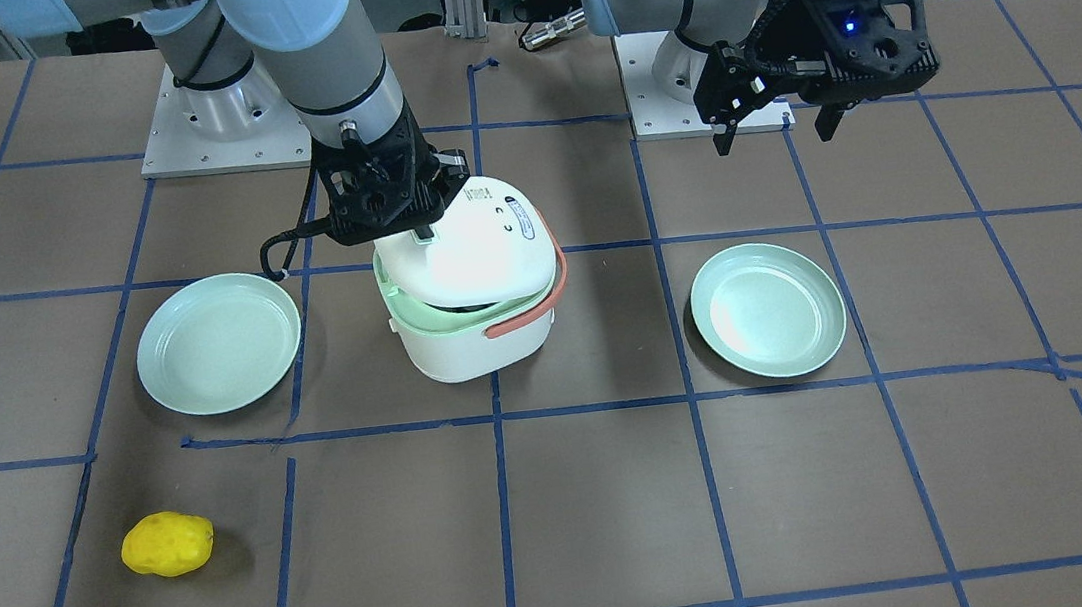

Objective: Press rice cooker button

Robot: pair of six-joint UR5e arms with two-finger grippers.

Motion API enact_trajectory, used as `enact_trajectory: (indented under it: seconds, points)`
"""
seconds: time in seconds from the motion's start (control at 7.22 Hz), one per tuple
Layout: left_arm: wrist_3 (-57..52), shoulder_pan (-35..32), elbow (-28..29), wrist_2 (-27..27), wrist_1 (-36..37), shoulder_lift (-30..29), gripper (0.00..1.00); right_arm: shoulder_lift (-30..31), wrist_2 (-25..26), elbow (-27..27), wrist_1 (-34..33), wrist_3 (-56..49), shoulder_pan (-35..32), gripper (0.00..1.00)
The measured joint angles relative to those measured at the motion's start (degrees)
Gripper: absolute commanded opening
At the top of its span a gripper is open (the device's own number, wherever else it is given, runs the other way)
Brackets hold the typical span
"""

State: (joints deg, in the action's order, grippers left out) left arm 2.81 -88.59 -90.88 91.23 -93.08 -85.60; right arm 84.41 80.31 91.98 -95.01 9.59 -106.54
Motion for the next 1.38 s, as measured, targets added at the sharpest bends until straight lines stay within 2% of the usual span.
enact_trajectory:
  seconds: [0.14,0.28,0.42,0.69,1.11,1.38]
  points:
    - [0.0,0.0,0.0,0.0,0.0,0.0,1.00,0.5,0.3,-4.2,3.6,0.4,0.3,0.93]
    - [0.0,0.0,0.0,0.0,0.0,0.0,1.00,0.6,0.7,-8.2,6.2,0.6,0.8,1.00]
    - [0.0,0.0,0.0,0.0,0.0,0.0,1.00,0.7,1.3,-11.4,8.2,0.7,1.7,1.00]
    - [0.0,0.0,0.0,0.0,0.0,0.0,1.00,0.7,4.9,-13.9,11.3,0.1,5.1,1.00]
    - [0.0,0.0,0.0,0.0,0.0,0.0,1.00,0.7,7.1,-13.7,13.7,-4.5,14.5,1.00]
    - [0.0,0.0,0.0,0.0,0.0,0.0,1.00,0.7,7.8,-13.2,14.0,-6.8,18.2,1.00]
